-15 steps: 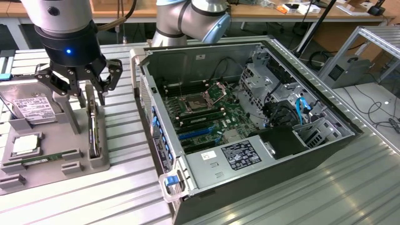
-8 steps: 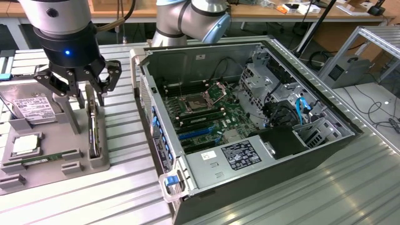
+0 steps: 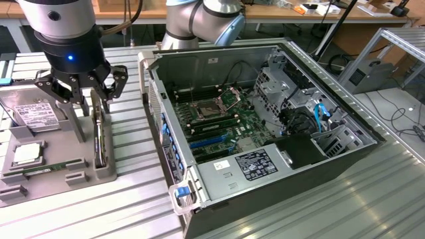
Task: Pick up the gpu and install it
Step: 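Pick up the gpu and move the gpu toward the slot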
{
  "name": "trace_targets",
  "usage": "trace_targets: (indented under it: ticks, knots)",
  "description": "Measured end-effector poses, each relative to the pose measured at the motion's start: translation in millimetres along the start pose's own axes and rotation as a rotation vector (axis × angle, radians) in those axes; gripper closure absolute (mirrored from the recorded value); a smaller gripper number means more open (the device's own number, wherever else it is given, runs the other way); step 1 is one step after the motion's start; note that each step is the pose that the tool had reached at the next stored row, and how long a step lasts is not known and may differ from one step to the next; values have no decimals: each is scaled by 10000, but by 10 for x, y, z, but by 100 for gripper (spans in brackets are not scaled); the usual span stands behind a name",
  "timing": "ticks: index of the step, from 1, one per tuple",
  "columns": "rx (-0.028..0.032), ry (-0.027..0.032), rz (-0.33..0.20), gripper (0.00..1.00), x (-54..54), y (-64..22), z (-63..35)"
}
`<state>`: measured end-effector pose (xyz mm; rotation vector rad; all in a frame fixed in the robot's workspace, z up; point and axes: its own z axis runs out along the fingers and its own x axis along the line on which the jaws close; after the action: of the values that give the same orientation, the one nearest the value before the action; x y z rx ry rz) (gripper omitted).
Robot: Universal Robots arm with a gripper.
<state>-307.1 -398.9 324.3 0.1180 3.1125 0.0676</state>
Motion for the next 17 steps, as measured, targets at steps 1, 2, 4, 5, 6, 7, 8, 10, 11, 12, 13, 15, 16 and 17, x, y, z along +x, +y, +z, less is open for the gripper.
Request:
trace_targets:
  ticks: [1,2,4,5,6,7,8,10,11,12,13,15,16,17]
  knots:
    - [1,0,0,58,3,-1,4]
    - [0,0,0,58,8,-1,9]
    - [0,0,0,58,13,-2,14]
    - [0,0,0,58,16,-2,16]
    - [0,0,0,58,20,-2,20]
    - [0,0,0,58,23,-3,23]
    - [0,0,0,58,26,-3,26]
    - [0,0,0,58,32,-4,32]
    - [0,0,0,58,35,-4,35]
    - [0,0,0,58,37,-4,37]
    - [0,0,0,58,39,-5,39]
    - [-1,-1,0,58,44,-5,43]
    - [0,0,0,58,47,-5,45]
    - [0,-1,0,58,48,-6,47]
